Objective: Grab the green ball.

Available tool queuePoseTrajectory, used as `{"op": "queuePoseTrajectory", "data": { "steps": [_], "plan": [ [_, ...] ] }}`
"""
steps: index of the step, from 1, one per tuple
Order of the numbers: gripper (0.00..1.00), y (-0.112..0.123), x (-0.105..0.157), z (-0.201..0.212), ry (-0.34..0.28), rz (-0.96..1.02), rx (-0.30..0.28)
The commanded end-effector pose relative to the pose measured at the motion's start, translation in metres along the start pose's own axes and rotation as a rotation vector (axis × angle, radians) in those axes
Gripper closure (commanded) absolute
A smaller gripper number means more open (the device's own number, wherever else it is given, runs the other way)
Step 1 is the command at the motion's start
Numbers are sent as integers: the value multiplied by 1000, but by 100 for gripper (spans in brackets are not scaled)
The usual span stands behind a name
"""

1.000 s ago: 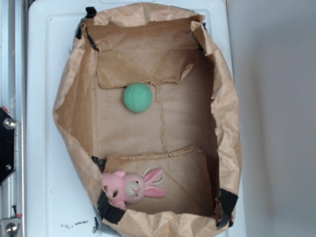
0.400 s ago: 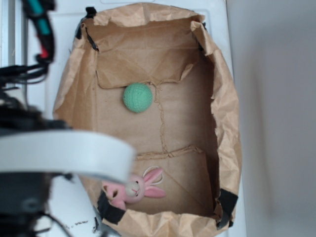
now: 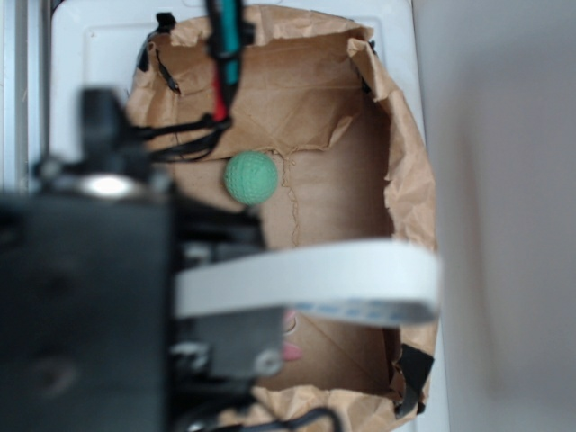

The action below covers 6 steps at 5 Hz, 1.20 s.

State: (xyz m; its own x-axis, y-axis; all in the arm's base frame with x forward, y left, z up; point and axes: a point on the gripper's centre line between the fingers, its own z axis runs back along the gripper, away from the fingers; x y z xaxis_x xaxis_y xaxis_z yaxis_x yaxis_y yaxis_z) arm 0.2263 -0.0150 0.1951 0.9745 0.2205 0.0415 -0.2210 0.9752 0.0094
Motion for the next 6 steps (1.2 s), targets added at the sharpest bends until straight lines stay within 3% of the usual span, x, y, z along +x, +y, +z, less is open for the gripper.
{"op": "queuePoseTrajectory", "data": {
  "steps": [1, 3, 5, 6],
  "plan": [
    [0, 10, 35, 2, -121, 213, -83],
    [0, 10, 33, -11, -217, 615, -212],
    [0, 10, 42, -19, -263, 777, -217],
    [0, 12, 53, -24, -295, 904, -180]
  ]
}}
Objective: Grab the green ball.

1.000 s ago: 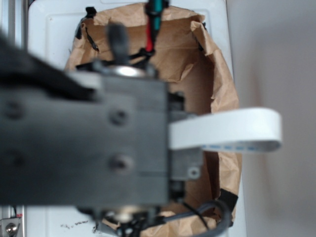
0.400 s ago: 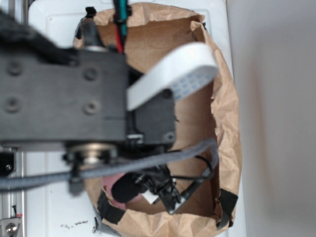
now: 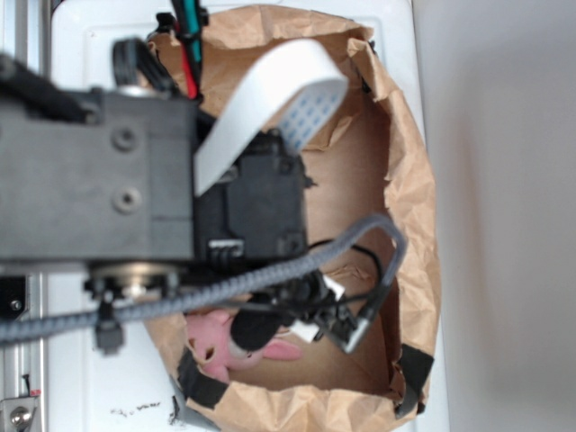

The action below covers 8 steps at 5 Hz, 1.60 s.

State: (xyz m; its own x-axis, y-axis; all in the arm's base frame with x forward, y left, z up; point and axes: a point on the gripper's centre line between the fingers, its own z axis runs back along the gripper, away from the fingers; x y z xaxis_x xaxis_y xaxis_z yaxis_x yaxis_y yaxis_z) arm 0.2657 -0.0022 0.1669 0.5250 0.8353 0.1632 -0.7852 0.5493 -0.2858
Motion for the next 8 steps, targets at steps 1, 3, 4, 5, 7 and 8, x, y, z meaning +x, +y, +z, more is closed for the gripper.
{"op": "queuePoseTrajectory", "data": {
  "steps": [1, 3, 4, 5, 7, 8],
  "plan": [
    [0, -5, 23, 0, -78, 251, 48],
    [0, -5, 24, 1, -34, 210, 94],
    [0, -5, 24, 1, -34, 210, 94],
    [0, -5, 24, 1, -34, 210, 94],
    [0, 4, 28, -9, -19, 231, 130],
    [0, 12, 34, -15, -31, 236, 124]
  ]
}}
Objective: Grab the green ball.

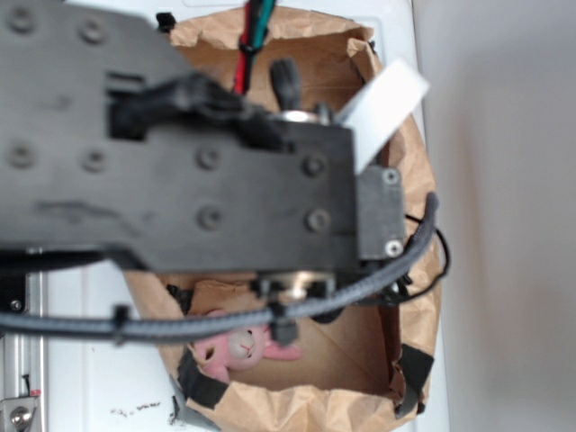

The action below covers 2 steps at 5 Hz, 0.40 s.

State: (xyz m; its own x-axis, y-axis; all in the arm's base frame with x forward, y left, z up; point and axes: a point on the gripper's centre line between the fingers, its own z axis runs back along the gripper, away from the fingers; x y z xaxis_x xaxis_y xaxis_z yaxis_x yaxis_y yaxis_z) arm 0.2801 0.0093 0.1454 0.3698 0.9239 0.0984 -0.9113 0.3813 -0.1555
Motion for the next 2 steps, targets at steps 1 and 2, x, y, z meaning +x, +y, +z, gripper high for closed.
{"op": "queuePoseTrajectory", "data": {
  "steps": [1, 2],
  "plan": [
    [0, 11, 28, 6, -58, 62, -33],
    [0, 12, 35, -1, -66, 76, -30]
  ]
}}
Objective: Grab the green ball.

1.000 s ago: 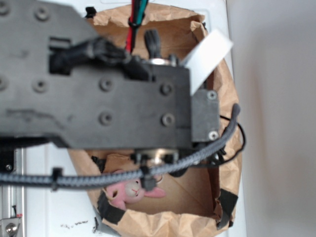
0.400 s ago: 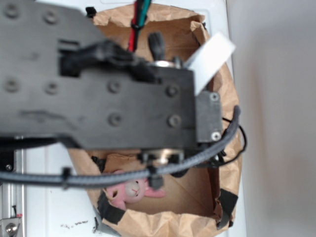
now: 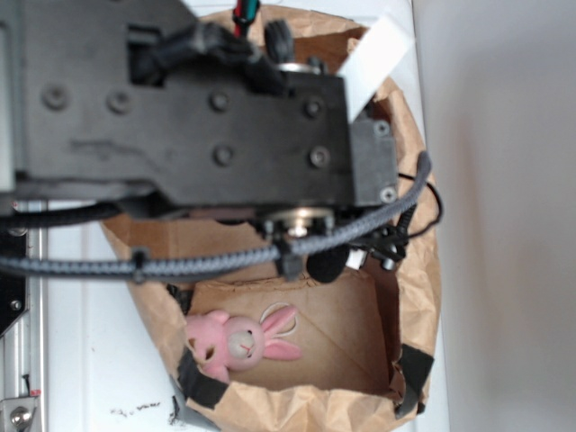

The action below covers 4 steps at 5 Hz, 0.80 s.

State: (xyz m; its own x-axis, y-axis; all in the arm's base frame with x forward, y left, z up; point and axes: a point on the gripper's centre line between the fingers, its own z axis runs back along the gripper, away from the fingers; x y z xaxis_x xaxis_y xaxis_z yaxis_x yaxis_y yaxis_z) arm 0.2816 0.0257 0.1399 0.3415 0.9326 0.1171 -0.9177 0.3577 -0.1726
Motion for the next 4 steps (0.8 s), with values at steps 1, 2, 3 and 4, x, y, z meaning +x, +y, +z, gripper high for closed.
{"op": "queuePoseTrajectory", "data": {
  "steps": [1, 2, 3, 4],
  "plan": [
    [0, 9, 27, -11, -70, 64, -19],
    [0, 16, 29, -21, -71, 68, -14],
    [0, 30, 28, -26, -49, 59, -6],
    [0, 32, 27, -35, -60, 53, -9]
  ]
}}
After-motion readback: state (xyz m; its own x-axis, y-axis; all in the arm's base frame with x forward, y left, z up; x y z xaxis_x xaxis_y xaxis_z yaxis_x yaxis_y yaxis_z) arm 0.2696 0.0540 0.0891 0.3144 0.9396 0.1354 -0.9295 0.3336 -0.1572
